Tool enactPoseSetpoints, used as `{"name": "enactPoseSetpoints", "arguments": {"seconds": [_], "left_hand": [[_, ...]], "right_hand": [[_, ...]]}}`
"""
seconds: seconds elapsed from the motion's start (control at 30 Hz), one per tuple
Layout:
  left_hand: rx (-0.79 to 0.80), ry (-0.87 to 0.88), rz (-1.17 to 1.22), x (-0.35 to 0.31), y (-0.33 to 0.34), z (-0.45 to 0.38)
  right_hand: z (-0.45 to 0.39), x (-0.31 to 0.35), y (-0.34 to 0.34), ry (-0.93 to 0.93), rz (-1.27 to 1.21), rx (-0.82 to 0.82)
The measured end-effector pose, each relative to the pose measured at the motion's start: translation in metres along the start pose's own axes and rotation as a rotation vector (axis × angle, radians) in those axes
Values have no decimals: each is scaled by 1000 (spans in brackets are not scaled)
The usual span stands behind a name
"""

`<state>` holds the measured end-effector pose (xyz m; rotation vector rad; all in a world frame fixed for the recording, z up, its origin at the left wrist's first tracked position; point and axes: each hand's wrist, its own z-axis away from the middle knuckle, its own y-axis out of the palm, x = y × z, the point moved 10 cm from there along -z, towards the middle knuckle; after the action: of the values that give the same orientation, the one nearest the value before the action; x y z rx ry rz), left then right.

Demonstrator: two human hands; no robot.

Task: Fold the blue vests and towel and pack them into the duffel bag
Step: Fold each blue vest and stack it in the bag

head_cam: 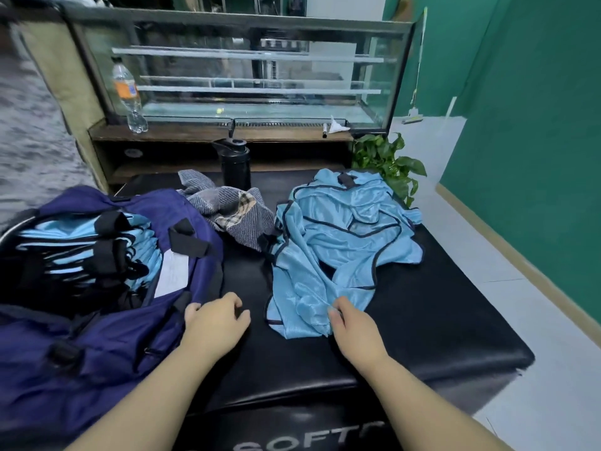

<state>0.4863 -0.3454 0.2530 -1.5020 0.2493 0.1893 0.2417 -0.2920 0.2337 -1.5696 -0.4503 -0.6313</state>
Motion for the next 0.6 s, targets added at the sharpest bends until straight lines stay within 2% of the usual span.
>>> {"name": "enactPoseSetpoints", "arguments": {"seconds": [0.1, 0.2, 0.27, 0.5, 0.53, 0.6], "left_hand": [[12, 148, 91, -30, -3, 26], [138, 369, 283, -77, 4, 51], [199, 452, 307, -101, 10, 62], [365, 509, 17, -127, 45, 74], [373, 517, 1, -126, 48, 76], [365, 499, 45, -121, 49, 78]], "right_hand": [[12, 2, 4, 28, -118, 68], [27, 11, 8, 17, -177, 94], [35, 12, 9, 48, -208, 130], [54, 5, 3, 193, -355, 364], [53, 5, -2, 199, -366, 351], [47, 0, -19, 245, -465, 225]]}}
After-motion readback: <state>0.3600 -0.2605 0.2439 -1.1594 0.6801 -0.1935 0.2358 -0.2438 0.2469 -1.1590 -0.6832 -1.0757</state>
